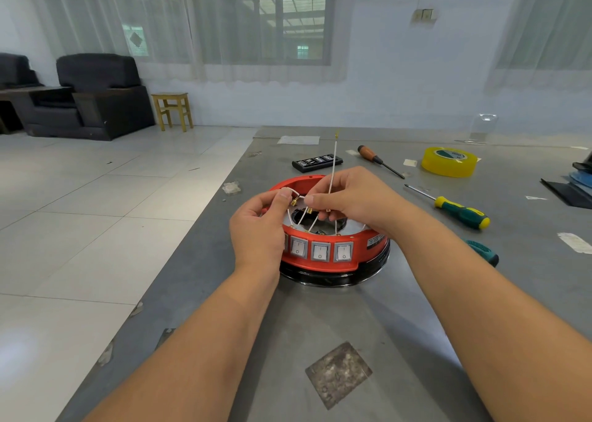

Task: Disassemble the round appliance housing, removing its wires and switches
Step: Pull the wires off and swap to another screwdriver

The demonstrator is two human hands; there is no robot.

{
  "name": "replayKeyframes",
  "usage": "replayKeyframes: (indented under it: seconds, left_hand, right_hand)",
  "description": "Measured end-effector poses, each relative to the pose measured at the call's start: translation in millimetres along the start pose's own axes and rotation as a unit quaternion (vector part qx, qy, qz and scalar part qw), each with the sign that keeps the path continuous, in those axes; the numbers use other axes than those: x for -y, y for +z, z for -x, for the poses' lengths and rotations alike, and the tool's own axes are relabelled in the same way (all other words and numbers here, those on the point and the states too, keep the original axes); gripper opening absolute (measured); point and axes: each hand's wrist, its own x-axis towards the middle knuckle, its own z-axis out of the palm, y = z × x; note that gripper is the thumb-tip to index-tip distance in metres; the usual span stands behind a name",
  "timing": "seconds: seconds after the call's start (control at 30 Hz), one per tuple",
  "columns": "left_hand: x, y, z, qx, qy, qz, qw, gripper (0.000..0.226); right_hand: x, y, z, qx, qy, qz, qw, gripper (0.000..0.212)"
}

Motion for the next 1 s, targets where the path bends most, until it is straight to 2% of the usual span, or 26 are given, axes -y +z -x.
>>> replayKeyframes:
  seconds: [0.13,0.23,0.3,0.4,0.53,0.8,0.9,1.0]
  left_hand:
    - [0.7,-2.8,-0.8,0.009,0.010,-0.027,1.000,0.009]
    - [-0.8,-5.0,-0.3,0.031,0.080,-0.114,0.990,0.005]
    - [-0.9,-6.1,2.6,0.056,0.134,-0.185,0.972,0.015]
    - [1.1,-7.7,1.3,0.045,0.162,-0.248,0.954,0.021]
    - [-0.3,-8.3,-2.6,0.047,0.143,-0.222,0.963,0.019]
    - [0.0,-4.6,-1.6,0.048,0.089,-0.133,0.986,0.013]
    - [-0.6,-3.9,-1.3,0.033,0.071,-0.107,0.991,0.010]
    - [-1.3,-4.5,-1.9,0.033,0.064,-0.113,0.991,0.008]
  right_hand:
    - [-1.8,-0.3,0.0,-0.020,0.001,-0.009,1.000,0.006]
    - [-4.6,-4.5,-0.2,-0.008,0.000,0.016,1.000,0.006]
    - [-6.3,-4.5,-0.2,0.002,0.000,0.035,0.999,0.007]
    - [-5.5,-7.0,1.3,0.007,-0.006,0.019,1.000,0.007]
    - [-2.6,-18.6,5.0,0.010,-0.002,-0.089,0.996,0.012]
    - [-3.9,-14.2,1.2,0.011,0.026,-0.036,0.999,0.010]
    - [-3.4,-11.8,0.4,0.031,0.030,-0.049,0.998,0.009]
    - [-2.5,-10.7,-0.1,0.010,0.018,-0.060,0.998,0.010]
